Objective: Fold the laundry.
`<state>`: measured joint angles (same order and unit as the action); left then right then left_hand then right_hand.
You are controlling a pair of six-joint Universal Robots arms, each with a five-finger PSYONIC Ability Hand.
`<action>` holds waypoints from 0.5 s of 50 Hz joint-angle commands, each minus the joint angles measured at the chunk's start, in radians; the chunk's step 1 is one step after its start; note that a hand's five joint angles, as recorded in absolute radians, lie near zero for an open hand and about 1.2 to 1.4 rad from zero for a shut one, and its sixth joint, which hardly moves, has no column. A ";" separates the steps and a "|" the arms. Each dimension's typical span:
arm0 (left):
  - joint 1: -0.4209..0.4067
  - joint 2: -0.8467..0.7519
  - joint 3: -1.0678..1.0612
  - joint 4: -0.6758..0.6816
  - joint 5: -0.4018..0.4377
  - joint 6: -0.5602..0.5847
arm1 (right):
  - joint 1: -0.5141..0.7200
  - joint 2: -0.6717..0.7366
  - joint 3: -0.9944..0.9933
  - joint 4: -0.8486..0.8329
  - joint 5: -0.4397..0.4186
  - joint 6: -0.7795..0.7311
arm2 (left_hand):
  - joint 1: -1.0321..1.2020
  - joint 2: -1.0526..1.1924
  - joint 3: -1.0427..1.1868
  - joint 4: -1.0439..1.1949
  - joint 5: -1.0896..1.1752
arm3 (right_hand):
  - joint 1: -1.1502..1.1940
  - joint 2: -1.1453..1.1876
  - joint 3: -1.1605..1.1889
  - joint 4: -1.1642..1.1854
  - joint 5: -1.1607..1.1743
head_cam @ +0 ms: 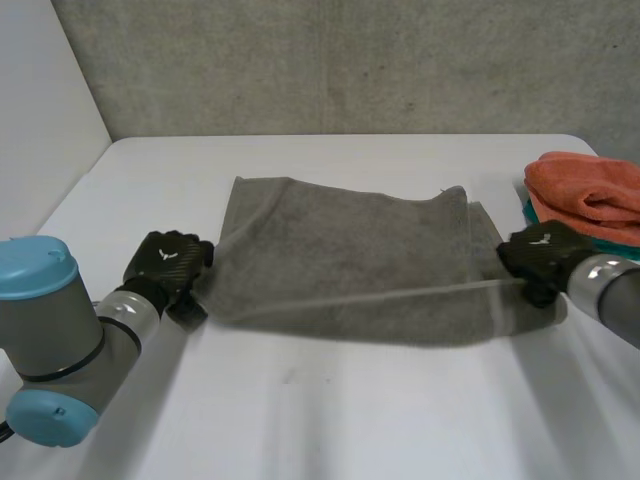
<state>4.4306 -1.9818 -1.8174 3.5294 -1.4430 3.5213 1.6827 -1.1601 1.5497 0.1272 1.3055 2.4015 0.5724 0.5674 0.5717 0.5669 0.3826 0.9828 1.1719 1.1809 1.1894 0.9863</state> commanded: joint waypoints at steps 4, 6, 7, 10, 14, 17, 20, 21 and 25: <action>0.032 -0.002 -0.005 -0.014 -0.010 -0.001 | -0.120 -0.182 0.234 -0.172 -0.011 0.045 | 0.032 0.037 0.032 0.037 0.047 | 0.413 0.224 0.215 0.207 0.235; 0.033 -0.005 -0.003 -0.014 -0.011 0.001 | -0.133 -0.190 0.263 -0.207 -0.012 0.045 | 0.032 0.037 0.032 0.037 0.047 | 0.413 0.224 0.215 0.207 0.235; 0.033 -0.008 -0.003 -0.014 -0.014 0.004 | -0.136 -0.191 0.270 -0.219 -0.011 0.045 | 0.032 0.037 0.032 0.037 0.047 | 0.413 0.224 0.215 0.207 0.235; 0.035 -0.009 -0.003 -0.012 -0.014 0.004 | -0.146 -0.191 0.299 -0.254 -0.012 0.053 | 0.035 0.040 0.035 0.040 0.050 | 0.413 0.224 0.215 0.207 0.235; 0.039 -0.009 -0.003 -0.009 -0.014 0.004 | -0.144 -0.197 0.325 -0.265 -0.015 0.074 | 0.072 0.077 0.073 0.078 0.088 | 0.413 0.224 0.215 0.207 0.235; 0.043 -0.011 -0.002 -0.010 -0.007 -0.007 | -0.141 -0.204 0.329 -0.264 -0.015 0.079 | 0.412 0.417 0.413 0.418 0.427 | 0.413 0.224 0.215 0.207 0.235; 0.041 -0.014 0.001 -0.010 -0.002 -0.010 | -0.138 -0.213 0.331 -0.259 -0.014 0.082 | 0.689 0.694 0.689 0.694 0.704 | 0.413 0.224 0.215 0.207 0.235; 0.038 -0.014 0.003 -0.010 -0.002 -0.010 | -0.136 -0.217 0.331 -0.259 -0.014 0.082 | 0.742 0.747 0.742 0.747 0.757 | 0.413 0.224 0.215 0.207 0.235; 0.033 -0.012 0.003 -0.020 -0.004 -0.010 | -0.136 -0.254 0.337 -0.256 -0.014 0.082 | 0.824 0.829 0.825 0.829 0.839 | 0.413 0.224 0.215 0.207 0.235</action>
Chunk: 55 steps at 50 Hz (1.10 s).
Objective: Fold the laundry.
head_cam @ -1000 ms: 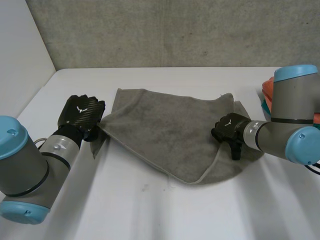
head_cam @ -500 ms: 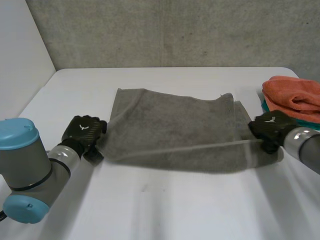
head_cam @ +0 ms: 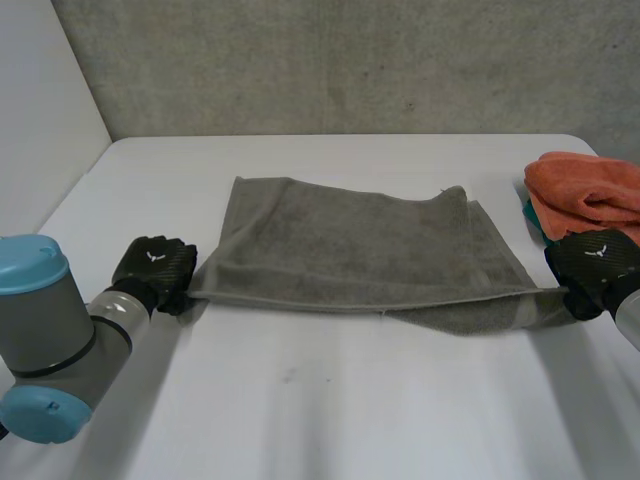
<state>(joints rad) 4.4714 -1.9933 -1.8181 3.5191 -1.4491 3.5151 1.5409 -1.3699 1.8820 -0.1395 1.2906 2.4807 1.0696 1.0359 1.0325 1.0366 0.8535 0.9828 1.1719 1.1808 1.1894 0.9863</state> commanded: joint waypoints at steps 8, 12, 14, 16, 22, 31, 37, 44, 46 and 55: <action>-0.003 0.154 -0.013 -0.042 -0.005 0.010 | 0.001 -0.145 -0.014 0.056 0.007 -0.014 | 0.327 0.360 0.364 0.360 0.368 | 0.413 0.224 0.215 0.207 0.235; 0.002 0.335 -0.023 -0.121 -0.007 0.012 | -0.001 -0.230 -0.062 0.208 0.001 -0.046 | 0.327 0.360 0.364 0.360 0.368 | 0.413 0.224 0.215 0.207 0.235; 0.011 0.456 -0.021 -0.196 -0.005 0.031 | -0.004 -0.262 -0.087 0.285 -0.002 -0.074 | 0.327 0.360 0.364 0.360 0.368 | 0.413 0.224 0.215 0.207 0.235; 0.020 0.534 -0.020 -0.258 -0.002 0.060 | -0.004 -0.303 -0.127 0.400 -0.005 -0.129 | 0.327 0.360 0.364 0.360 0.368 | 0.413 0.224 0.215 0.207 0.235; 0.026 0.694 -0.026 -0.502 0.006 0.315 | -0.021 -0.357 -0.214 0.636 -0.024 -0.293 | 0.327 0.360 0.364 0.360 0.368 | 0.413 0.224 0.215 0.207 0.235; 0.012 0.579 -0.023 -0.556 0.000 0.518 | -0.016 -0.240 -0.299 0.722 -0.030 -0.373 | 0.327 0.360 0.364 0.360 0.368 | 0.413 0.224 0.215 0.207 0.235; 0.012 0.328 0.029 -0.476 -0.007 0.516 | 0.022 0.006 -0.362 0.664 0.005 -0.342 | 0.327 0.360 0.364 0.360 0.368 | 0.413 0.224 0.215 0.207 0.235; -0.046 0.096 0.169 -0.338 -0.039 0.496 | 0.090 0.182 -0.458 0.499 0.117 -0.286 | 0.327 0.360 0.364 0.360 0.368 | 0.413 0.224 0.215 0.207 0.235; -0.052 0.061 0.200 -0.301 -0.059 0.478 | 0.110 0.234 -0.490 0.448 0.136 -0.278 | 0.327 0.360 0.364 0.360 0.368 | 0.413 0.224 0.215 0.207 0.235; -0.087 -0.148 0.416 -0.152 -0.103 0.438 | 0.169 0.422 -0.668 0.282 0.208 -0.233 | 0.327 0.360 0.364 0.360 0.368 | 0.413 0.224 0.215 0.207 0.235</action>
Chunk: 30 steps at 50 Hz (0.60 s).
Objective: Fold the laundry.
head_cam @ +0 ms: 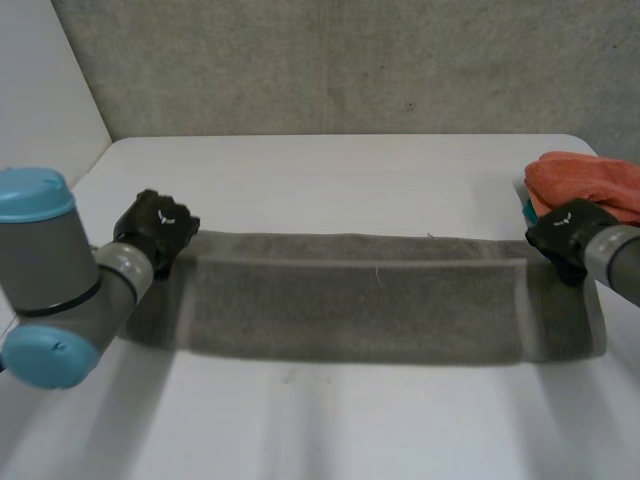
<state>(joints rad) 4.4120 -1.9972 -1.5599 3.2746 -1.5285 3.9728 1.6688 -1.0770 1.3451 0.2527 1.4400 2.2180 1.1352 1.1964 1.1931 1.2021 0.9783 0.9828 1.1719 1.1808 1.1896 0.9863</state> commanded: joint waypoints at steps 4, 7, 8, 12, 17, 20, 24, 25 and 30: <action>-0.045 -0.231 0.247 0.120 -0.024 -0.017 | 0.072 0.209 -0.223 -0.133 0.125 0.014 | 0.261 0.200 0.203 0.194 0.243 | 0.413 0.224 0.215 0.207 0.235; -0.048 -0.282 0.297 0.157 -0.024 -0.015 | 0.078 0.271 -0.292 -0.132 0.155 0.014 | 0.261 0.200 0.203 0.194 0.243 | 0.413 0.224 0.215 0.207 0.235; -0.051 -0.305 0.322 0.183 -0.024 -0.014 | 0.081 0.285 -0.306 -0.132 0.160 0.014 | 0.261 0.200 0.203 0.194 0.243 | 0.413 0.224 0.215 0.207 0.235; -0.065 -0.356 0.368 0.256 -0.022 -0.015 | 0.089 0.328 -0.359 -0.150 0.178 0.012 | 0.261 0.200 0.203 0.194 0.243 | 0.413 0.224 0.215 0.207 0.235; -0.082 -0.371 0.373 0.341 -0.028 -0.015 | 0.092 0.339 -0.373 -0.208 0.211 0.031 | -0.714 -0.775 -0.772 -0.781 -0.732 | -0.808 -0.997 -1.006 -1.015 -0.986; -0.101 -0.361 0.351 0.387 -0.030 -0.015 | 0.097 0.313 -0.350 -0.251 0.226 0.051 | -0.961 -1.022 -1.019 -1.028 -0.978 | -0.808 -0.997 -1.006 -1.015 -0.986; -0.115 -0.344 0.298 0.395 -0.035 -0.024 | 0.088 0.209 -0.262 -0.326 0.214 0.146 | -0.961 -1.022 -1.019 -1.028 -0.978 | -0.808 -0.997 -1.006 -1.015 -0.986; -0.114 -0.335 0.284 0.393 -0.039 -0.024 | 0.088 0.140 -0.212 -0.346 0.198 0.184 | -0.961 -1.022 -1.019 -1.028 -0.978 | -0.808 -0.997 -1.006 -1.015 -0.986; -0.109 -0.214 0.144 0.387 -0.087 -0.030 | 0.057 -0.075 -0.063 -0.323 0.105 0.239 | -0.961 -1.022 -1.019 -1.028 -0.978 | -0.808 -0.997 -1.006 -1.015 -0.986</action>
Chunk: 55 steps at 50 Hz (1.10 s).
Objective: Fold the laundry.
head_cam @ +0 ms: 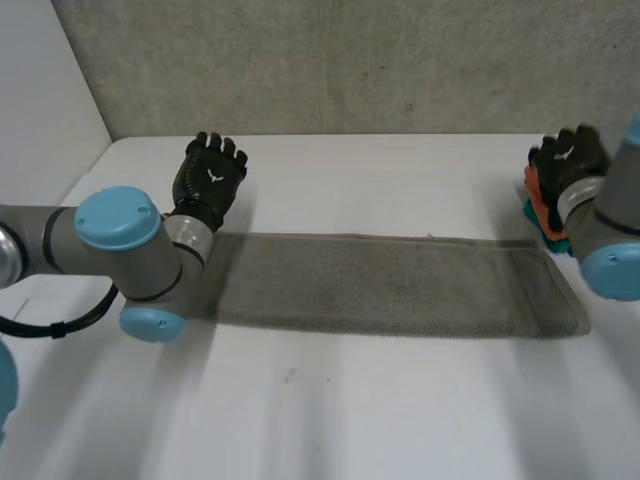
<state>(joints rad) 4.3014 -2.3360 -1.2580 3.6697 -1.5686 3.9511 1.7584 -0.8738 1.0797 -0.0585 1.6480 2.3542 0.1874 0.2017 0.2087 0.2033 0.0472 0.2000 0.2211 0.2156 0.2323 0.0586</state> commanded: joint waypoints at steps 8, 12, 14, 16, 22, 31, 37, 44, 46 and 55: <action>0.000 0.297 -0.377 -0.007 -0.042 -0.124 | -0.190 -0.439 0.491 0.253 -0.312 0.112 | -0.013 -0.027 -0.034 -0.029 -0.047 | -0.025 -0.047 -0.041 -0.058 -0.059; -0.006 0.317 -0.414 -0.007 -0.041 -0.205 | -0.246 -0.442 0.606 0.267 -0.379 0.112 | -0.013 -0.027 -0.034 -0.029 -0.047 | 0.122 0.101 0.107 0.090 0.089; -0.009 0.319 -0.420 -0.007 -0.039 -0.245 | -0.270 -0.442 0.669 0.194 -0.419 0.112 | -0.013 -0.027 -0.034 -0.029 -0.047 | 0.202 0.181 0.186 0.169 0.169; -0.009 0.317 -0.422 -0.007 -0.039 -0.257 | -0.278 -0.441 0.715 0.117 -0.441 0.112 | -0.013 -0.027 -0.034 -0.029 -0.047 | 0.246 0.225 0.230 0.214 0.213; -0.008 0.308 -0.422 -0.007 -0.039 -0.263 | -0.292 -0.358 0.760 -0.038 -0.448 0.114 | -0.013 -0.027 -0.034 -0.029 -0.047 | 0.404 0.383 0.389 0.372 0.371; -0.006 0.305 -0.428 -0.007 -0.039 -0.263 | -0.293 -0.281 0.737 -0.118 -0.435 0.106 | -0.013 -0.027 -0.034 -0.029 -0.047 | 1.196 1.175 1.181 1.164 1.163; -0.005 0.305 -0.428 -0.007 -0.039 -0.263 | -0.329 -0.289 0.744 -0.130 -0.421 0.102 | -0.013 -0.027 -0.034 -0.029 -0.047 | 1.196 1.175 1.181 1.164 1.163; 0.000 0.314 -0.429 -0.008 -0.041 -0.265 | -0.488 -0.318 0.738 -0.127 -0.425 0.064 | -0.013 -0.027 -0.034 -0.029 -0.047 | 1.196 1.175 1.181 1.164 1.163; 0.001 0.317 -0.428 -0.007 -0.041 -0.265 | -0.546 -0.333 0.732 -0.120 -0.435 0.009 | -0.013 -0.027 -0.034 -0.029 -0.047 | 1.196 1.175 1.181 1.164 1.163; 0.001 0.327 -0.429 -0.008 -0.042 -0.267 | -0.574 -0.378 0.736 -0.047 -0.468 -0.072 | -0.013 -0.027 -0.034 -0.029 -0.047 | 0.507 0.486 0.491 0.474 0.474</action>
<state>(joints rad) 4.3042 -2.0135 -1.6867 3.6618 -1.6101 3.6851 1.1622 -1.2196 1.8066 -0.1576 1.2137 2.2998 0.1874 0.2016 0.2087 0.2033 0.0471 0.9875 1.1685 1.1800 1.1869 0.9910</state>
